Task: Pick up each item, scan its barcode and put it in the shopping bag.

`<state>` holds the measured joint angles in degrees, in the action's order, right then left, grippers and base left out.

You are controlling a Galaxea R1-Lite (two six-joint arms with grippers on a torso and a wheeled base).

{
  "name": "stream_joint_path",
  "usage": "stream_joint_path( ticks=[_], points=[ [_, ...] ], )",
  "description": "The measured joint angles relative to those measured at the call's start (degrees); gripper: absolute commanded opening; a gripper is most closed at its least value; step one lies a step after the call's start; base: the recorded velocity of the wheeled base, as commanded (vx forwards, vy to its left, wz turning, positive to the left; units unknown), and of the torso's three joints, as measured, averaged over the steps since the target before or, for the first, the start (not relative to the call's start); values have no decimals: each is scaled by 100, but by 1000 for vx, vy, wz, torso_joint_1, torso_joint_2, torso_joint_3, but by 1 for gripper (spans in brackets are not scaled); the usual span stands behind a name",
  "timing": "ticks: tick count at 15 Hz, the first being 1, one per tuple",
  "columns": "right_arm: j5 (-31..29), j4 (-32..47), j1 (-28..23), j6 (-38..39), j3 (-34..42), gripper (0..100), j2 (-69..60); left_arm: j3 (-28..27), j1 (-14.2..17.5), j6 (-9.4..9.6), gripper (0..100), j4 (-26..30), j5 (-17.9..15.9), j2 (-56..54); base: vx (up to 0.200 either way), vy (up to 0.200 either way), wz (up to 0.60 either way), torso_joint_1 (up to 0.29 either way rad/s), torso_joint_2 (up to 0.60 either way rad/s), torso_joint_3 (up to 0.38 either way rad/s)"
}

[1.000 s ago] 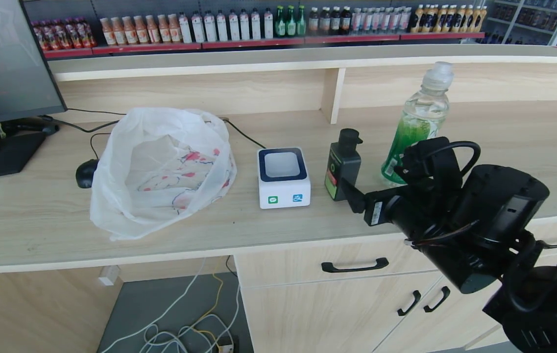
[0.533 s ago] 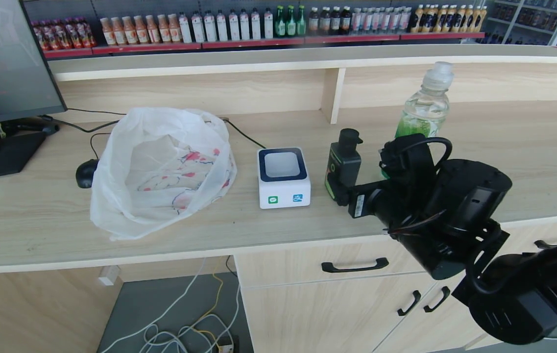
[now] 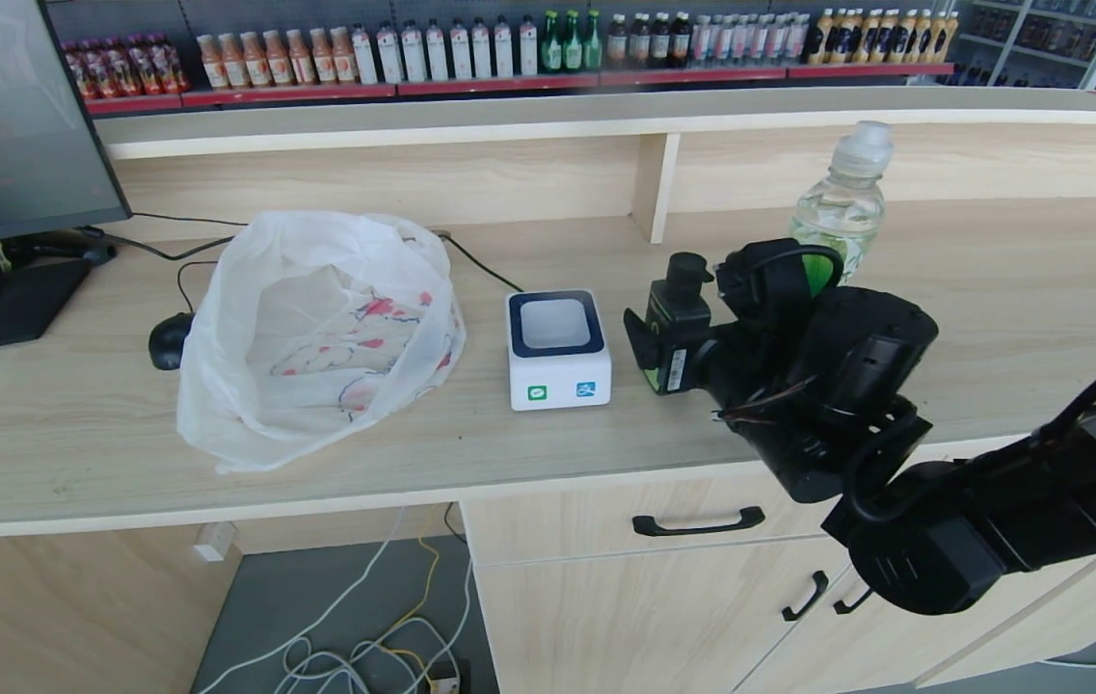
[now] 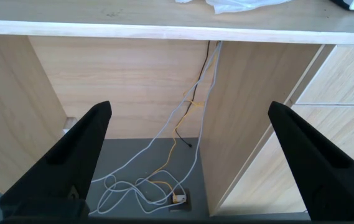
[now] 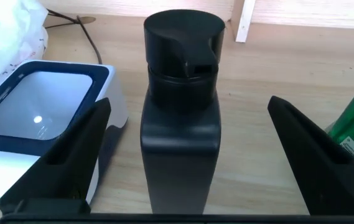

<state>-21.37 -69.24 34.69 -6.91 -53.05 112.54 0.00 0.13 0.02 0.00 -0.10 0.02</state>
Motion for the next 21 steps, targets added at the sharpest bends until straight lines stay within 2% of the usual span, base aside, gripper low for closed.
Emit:
stream_joint_path(
  ticks=[7,21],
  points=[
    [0,-6,-168,-1,-293,100,229,0,0,0,100,0,0,0,0,0,0,0,0,0],
    [2,-9,-176,5,-297,100,446,0,0,2,100,0,0,0,0,0,0,0,0,0]
  ],
)
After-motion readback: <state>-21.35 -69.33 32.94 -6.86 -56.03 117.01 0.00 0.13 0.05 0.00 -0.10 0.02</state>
